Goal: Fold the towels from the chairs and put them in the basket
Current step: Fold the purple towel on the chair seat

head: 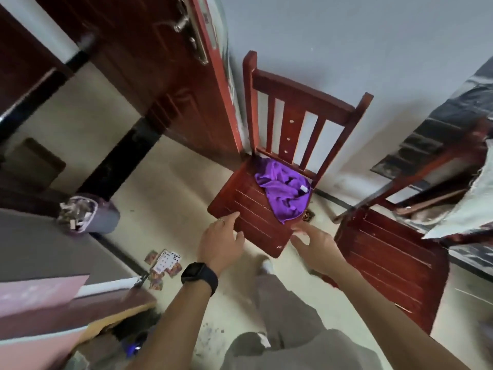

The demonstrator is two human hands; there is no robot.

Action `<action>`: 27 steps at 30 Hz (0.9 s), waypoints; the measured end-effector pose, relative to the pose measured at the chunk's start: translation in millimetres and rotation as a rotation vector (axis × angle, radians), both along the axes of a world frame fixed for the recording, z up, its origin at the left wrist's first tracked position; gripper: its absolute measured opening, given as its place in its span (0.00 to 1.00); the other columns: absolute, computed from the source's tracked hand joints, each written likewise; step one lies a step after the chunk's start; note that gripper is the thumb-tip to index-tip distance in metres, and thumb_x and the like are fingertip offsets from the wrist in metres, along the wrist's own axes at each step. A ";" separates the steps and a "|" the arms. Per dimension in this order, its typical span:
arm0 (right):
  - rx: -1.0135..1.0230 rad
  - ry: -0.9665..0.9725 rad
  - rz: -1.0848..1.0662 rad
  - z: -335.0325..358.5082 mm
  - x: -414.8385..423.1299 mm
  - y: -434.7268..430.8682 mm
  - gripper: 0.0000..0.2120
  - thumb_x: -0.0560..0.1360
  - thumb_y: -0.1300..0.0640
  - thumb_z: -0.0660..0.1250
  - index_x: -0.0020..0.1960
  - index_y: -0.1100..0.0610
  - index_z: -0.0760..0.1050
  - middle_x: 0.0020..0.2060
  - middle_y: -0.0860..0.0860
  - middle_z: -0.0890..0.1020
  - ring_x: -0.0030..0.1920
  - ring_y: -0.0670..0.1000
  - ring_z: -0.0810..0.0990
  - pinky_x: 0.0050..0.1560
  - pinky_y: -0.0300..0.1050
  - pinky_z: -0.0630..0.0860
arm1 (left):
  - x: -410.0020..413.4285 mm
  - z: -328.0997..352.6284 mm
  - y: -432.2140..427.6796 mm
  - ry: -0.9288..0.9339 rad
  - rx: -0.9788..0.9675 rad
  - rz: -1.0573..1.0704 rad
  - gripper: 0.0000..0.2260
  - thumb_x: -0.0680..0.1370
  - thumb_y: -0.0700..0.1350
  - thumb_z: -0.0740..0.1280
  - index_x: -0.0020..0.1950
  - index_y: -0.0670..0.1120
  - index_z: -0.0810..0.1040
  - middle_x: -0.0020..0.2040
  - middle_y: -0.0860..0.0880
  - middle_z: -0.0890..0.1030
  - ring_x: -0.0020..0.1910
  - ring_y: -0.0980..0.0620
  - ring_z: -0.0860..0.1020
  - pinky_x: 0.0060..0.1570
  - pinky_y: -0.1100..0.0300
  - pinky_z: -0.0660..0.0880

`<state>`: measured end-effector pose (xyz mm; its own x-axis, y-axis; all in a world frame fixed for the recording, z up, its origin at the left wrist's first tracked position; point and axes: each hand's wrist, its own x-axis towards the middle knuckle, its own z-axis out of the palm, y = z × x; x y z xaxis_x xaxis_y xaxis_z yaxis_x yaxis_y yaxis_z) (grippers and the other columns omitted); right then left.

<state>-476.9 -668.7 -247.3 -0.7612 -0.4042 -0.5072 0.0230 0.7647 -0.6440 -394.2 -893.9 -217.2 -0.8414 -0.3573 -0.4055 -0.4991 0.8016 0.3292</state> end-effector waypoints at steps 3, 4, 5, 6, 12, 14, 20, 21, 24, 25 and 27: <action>0.034 -0.084 -0.112 -18.6 -20.9 -32.6 0.16 0.79 0.54 0.67 0.66 0.52 0.77 0.58 0.49 0.83 0.60 0.52 0.80 0.58 0.39 0.69 | -38.0 -15.9 -32.1 -0.042 0.023 -0.083 0.25 0.79 0.49 0.61 0.77 0.50 0.65 0.70 0.47 0.75 0.68 0.47 0.72 0.66 0.51 0.70; 0.048 -0.109 -0.139 -26.5 -28.4 -43.6 0.17 0.78 0.54 0.66 0.67 0.52 0.77 0.59 0.49 0.83 0.61 0.53 0.80 0.60 0.41 0.70 | -51.4 -22.4 -41.6 -0.050 0.018 -0.114 0.25 0.80 0.49 0.61 0.76 0.50 0.65 0.70 0.47 0.74 0.68 0.47 0.72 0.66 0.51 0.70; 0.065 -0.136 -0.159 -36.2 -36.1 -54.2 0.18 0.78 0.53 0.66 0.67 0.53 0.76 0.59 0.50 0.83 0.61 0.53 0.79 0.61 0.42 0.71 | -64.5 -30.6 -50.6 -0.061 0.017 -0.144 0.24 0.80 0.49 0.61 0.77 0.50 0.65 0.70 0.48 0.74 0.68 0.48 0.72 0.67 0.52 0.70; 0.080 -0.155 -0.173 -48.7 -44.3 -64.4 0.19 0.78 0.53 0.66 0.68 0.53 0.75 0.60 0.51 0.82 0.62 0.54 0.79 0.62 0.44 0.71 | -77.1 -40.1 -59.5 -0.073 0.019 -0.172 0.24 0.80 0.49 0.61 0.77 0.50 0.65 0.71 0.48 0.74 0.69 0.48 0.72 0.67 0.52 0.70; 0.235 -0.221 -0.284 -138.7 -91.1 -119.3 0.25 0.77 0.51 0.67 0.72 0.56 0.68 0.64 0.60 0.76 0.63 0.64 0.76 0.62 0.53 0.72 | -137.5 -130.7 -104.0 -0.189 0.029 -0.341 0.24 0.80 0.50 0.61 0.77 0.51 0.64 0.73 0.49 0.72 0.71 0.48 0.70 0.69 0.53 0.67; 0.282 -0.201 -0.295 -173.8 -107.7 -135.0 0.30 0.76 0.50 0.67 0.76 0.56 0.64 0.68 0.62 0.72 0.66 0.66 0.72 0.66 0.56 0.70 | -153.8 -173.7 -118.9 -0.226 0.032 -0.398 0.24 0.80 0.50 0.61 0.77 0.51 0.64 0.73 0.48 0.71 0.72 0.48 0.69 0.70 0.53 0.67; 0.467 -0.114 -0.271 -269.5 -156.3 -169.9 0.46 0.76 0.41 0.67 0.80 0.40 0.38 0.81 0.55 0.44 0.77 0.67 0.55 0.71 0.64 0.63 | -183.1 -307.9 -157.9 -0.315 -0.009 -0.643 0.30 0.79 0.52 0.62 0.79 0.54 0.57 0.81 0.46 0.53 0.77 0.40 0.58 0.75 0.46 0.58; 0.517 -0.068 -0.262 -282.4 -161.2 -174.1 0.47 0.75 0.39 0.68 0.79 0.37 0.36 0.81 0.54 0.42 0.77 0.66 0.54 0.71 0.67 0.63 | -183.2 -326.3 -164.8 -0.320 -0.040 -0.683 0.31 0.79 0.53 0.62 0.80 0.56 0.54 0.82 0.47 0.49 0.77 0.39 0.56 0.75 0.44 0.55; 0.695 -0.044 -0.236 -320.4 -172.4 -181.5 0.44 0.74 0.35 0.67 0.79 0.36 0.40 0.81 0.52 0.40 0.78 0.65 0.50 0.70 0.72 0.61 | -178.2 -373.0 -186.1 -0.333 -0.067 -0.765 0.33 0.79 0.57 0.60 0.80 0.60 0.48 0.82 0.50 0.42 0.79 0.36 0.49 0.76 0.40 0.48; 0.749 -0.042 -0.214 -327.4 -173.6 -181.4 0.40 0.75 0.37 0.66 0.79 0.38 0.46 0.81 0.53 0.42 0.79 0.65 0.49 0.70 0.72 0.59 | -175.1 -381.3 -191.2 -0.353 -0.074 -0.800 0.33 0.79 0.58 0.60 0.80 0.60 0.46 0.82 0.51 0.40 0.79 0.37 0.46 0.76 0.39 0.46; 0.830 0.016 -0.143 -335.4 -168.6 -180.6 0.29 0.77 0.44 0.66 0.75 0.45 0.61 0.79 0.56 0.54 0.79 0.63 0.51 0.72 0.69 0.57 | -169.6 -387.5 -198.5 -0.393 -0.094 -0.849 0.35 0.79 0.59 0.60 0.80 0.61 0.44 0.81 0.52 0.36 0.79 0.38 0.41 0.76 0.38 0.45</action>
